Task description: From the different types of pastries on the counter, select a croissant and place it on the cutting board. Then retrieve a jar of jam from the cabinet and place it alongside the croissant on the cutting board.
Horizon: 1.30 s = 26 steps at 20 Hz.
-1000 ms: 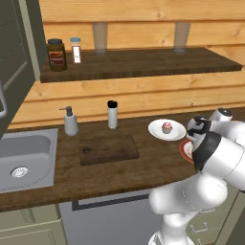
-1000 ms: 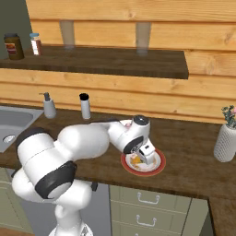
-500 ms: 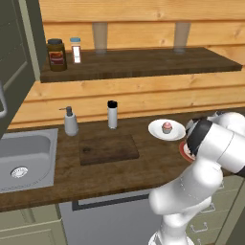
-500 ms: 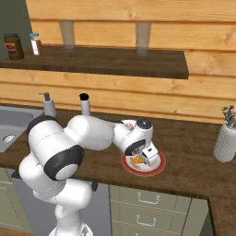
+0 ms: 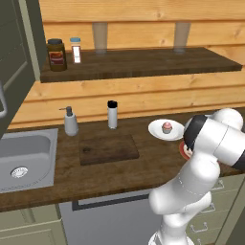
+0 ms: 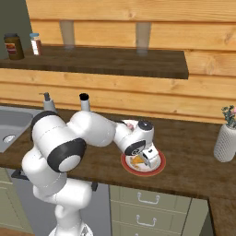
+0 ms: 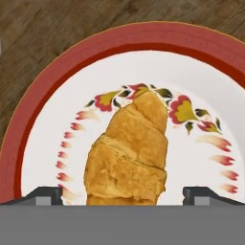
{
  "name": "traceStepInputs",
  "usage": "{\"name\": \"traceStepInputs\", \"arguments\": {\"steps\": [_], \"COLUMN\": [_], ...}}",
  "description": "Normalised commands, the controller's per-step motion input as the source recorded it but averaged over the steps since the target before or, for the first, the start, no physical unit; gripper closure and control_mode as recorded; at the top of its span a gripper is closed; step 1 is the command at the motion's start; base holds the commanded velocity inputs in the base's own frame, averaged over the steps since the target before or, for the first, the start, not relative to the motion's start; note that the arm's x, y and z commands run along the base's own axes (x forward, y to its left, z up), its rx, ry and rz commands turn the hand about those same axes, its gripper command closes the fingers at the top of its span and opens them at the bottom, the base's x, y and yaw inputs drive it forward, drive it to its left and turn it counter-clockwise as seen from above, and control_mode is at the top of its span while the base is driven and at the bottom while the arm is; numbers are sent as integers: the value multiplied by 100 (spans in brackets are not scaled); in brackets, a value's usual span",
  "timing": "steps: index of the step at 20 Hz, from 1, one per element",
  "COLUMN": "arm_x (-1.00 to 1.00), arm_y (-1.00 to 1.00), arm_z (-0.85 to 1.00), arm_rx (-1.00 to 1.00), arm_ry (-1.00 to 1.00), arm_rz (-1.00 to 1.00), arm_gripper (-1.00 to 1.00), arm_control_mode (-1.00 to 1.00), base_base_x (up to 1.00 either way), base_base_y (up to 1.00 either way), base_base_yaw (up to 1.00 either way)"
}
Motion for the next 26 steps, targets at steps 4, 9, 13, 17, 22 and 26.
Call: {"name": "traceStepInputs", "arguments": {"steps": [4,9,13,17,22,26], "arm_x": [3,14,14,17,5,0], "arm_y": [0,0,-5,-8,-3,0], "arm_z": [-15,-9,-16,-17,-15,14], "arm_rx": [0,0,0,0,0,0], "arm_ry": [1,0,1,1,1,0], "arm_rz": [0,0,0,0,0,0], "arm_gripper": [-100,-100,-100,-100,100,100], "arm_control_mode": [-100,-100,-100,-100,-100,-100], "base_base_x": [0,0,0,0,0,0], "base_base_y": [0,0,0,0,0,0], "base_base_yaw": [0,0,0,0,0,0]}}
